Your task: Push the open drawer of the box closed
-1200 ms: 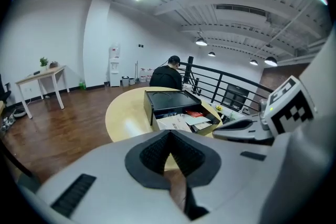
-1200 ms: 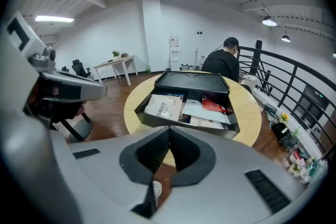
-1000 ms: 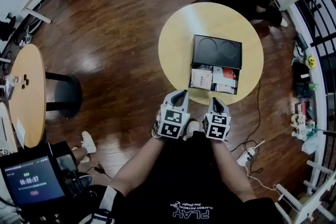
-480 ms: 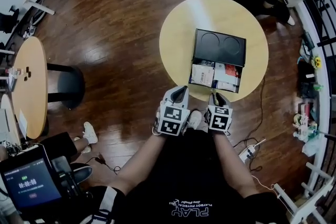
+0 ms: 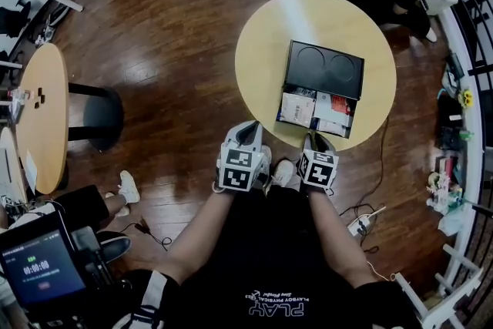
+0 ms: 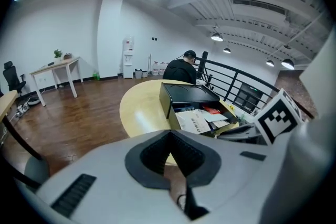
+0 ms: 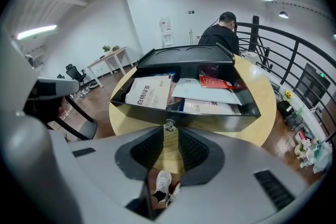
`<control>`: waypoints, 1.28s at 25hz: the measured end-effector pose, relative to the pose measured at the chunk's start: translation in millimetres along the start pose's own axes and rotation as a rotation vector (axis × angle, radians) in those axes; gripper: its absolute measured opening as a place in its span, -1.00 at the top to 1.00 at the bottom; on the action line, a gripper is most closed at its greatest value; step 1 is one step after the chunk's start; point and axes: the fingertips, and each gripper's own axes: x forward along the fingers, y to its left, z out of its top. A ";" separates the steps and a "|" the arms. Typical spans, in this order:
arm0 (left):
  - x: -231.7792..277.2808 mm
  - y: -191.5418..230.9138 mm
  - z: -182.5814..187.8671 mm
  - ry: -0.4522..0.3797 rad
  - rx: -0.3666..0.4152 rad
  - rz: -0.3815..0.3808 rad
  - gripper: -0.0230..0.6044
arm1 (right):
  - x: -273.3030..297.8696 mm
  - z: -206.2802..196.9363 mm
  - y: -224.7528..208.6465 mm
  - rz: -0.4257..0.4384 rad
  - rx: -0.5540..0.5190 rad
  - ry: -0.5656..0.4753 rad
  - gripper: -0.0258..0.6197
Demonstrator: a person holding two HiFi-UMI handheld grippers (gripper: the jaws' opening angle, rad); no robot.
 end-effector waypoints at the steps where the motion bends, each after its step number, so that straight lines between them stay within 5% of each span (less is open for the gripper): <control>1: 0.4 -0.2 -1.1 0.004 -0.001 0.000 0.94 | 0.8 -0.1 -0.9 0.000 0.002 0.002 0.69; 32: 10.6 -3.8 12.2 0.003 -0.012 -0.010 0.94 | 6.8 10.1 -5.9 0.060 0.008 0.047 0.72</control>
